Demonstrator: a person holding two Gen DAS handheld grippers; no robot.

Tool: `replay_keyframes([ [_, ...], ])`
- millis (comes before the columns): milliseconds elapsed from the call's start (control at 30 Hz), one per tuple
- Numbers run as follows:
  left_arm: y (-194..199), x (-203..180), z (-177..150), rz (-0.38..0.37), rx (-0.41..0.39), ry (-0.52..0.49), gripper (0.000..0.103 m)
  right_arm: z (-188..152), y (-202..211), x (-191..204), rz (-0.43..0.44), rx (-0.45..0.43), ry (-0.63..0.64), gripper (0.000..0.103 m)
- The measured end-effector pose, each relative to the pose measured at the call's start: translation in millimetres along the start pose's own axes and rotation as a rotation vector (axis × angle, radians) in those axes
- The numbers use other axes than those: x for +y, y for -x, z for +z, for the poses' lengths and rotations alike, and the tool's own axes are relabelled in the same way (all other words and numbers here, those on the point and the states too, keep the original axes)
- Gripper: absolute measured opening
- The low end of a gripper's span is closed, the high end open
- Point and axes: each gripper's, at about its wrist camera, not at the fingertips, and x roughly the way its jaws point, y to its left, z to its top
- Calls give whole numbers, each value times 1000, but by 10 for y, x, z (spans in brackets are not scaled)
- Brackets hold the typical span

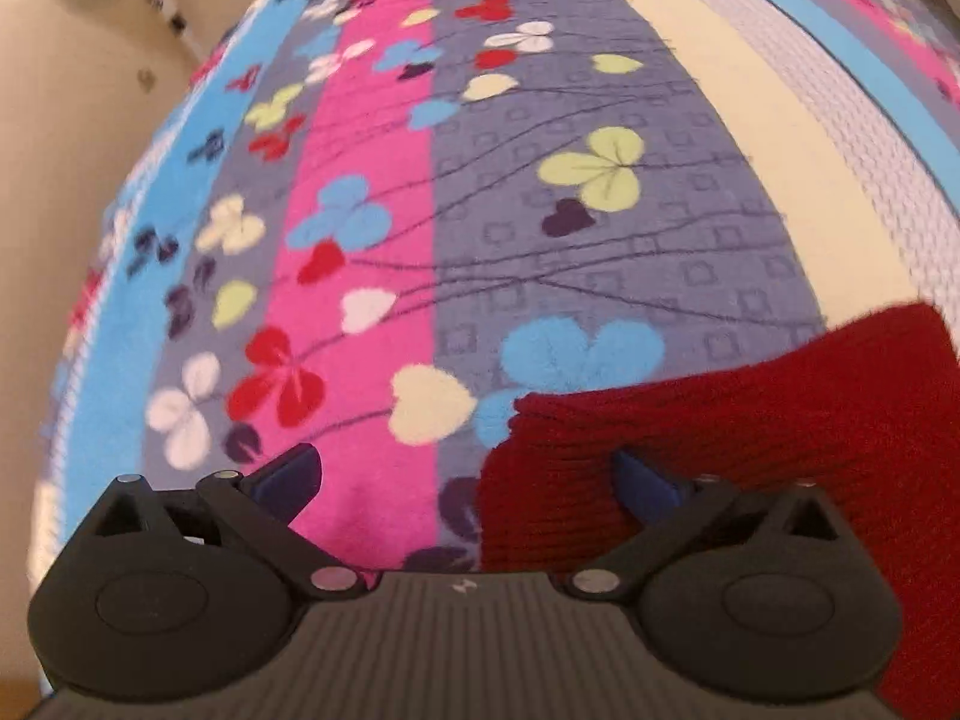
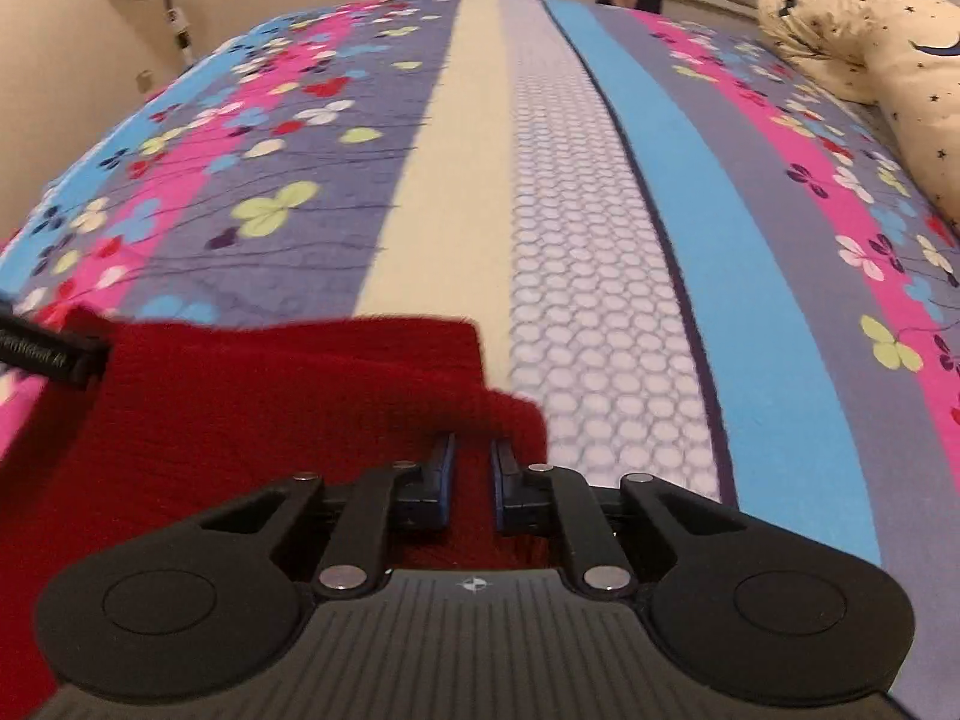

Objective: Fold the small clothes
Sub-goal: 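Open both grippers and withdraw them from the folded sweater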

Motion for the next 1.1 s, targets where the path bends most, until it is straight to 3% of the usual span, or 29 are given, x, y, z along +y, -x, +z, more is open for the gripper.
replay_keyframes([
  [67, 85, 83, -42, -27, -15, 4, 103, 59, 43, -24, 6, -2, -24, 11],
  [133, 300, 183, -176, -4, -67, -21, 103, 34, 242, -110, 32, -15, -75, 13],
  [300, 831, 364, -846, 9, -140, -75, 103, -547, 1073, -270, 84, -63, -112, 42],
  [367, 874, 309, -1185, 16, -126, -91, 103, -865, 1244, -218, 60, -23, -82, 43],
  [467, 801, 170, -1534, 79, -125, -102, 103, -1233, 1175, -146, 18, -9, -78, 47],
  [533, 982, 137, -1648, 148, -149, -85, 103, -1301, 1099, -139, -34, -24, -101, 64],
  [567, 1171, 138, -1716, 149, -169, -93, 103, -1276, 1178, -162, -54, -16, -155, 64],
  [600, 1353, 154, -1803, 128, -184, -94, 103, -1261, 1323, -176, -51, -15, -199, 66],
  [733, 2088, 219, -2344, 4, -194, -56, 103, -1538, 2249, -116, -8, -106, -207, 95],
  [900, 2704, 174, -3057, -94, -168, 28, 103, -2041, 3053, 279, -12, -142, -46, 102],
  [1100, 3124, 177, -3647, -135, -179, 73, 103, -2525, 3543, 430, -13, -140, -84, 102],
])
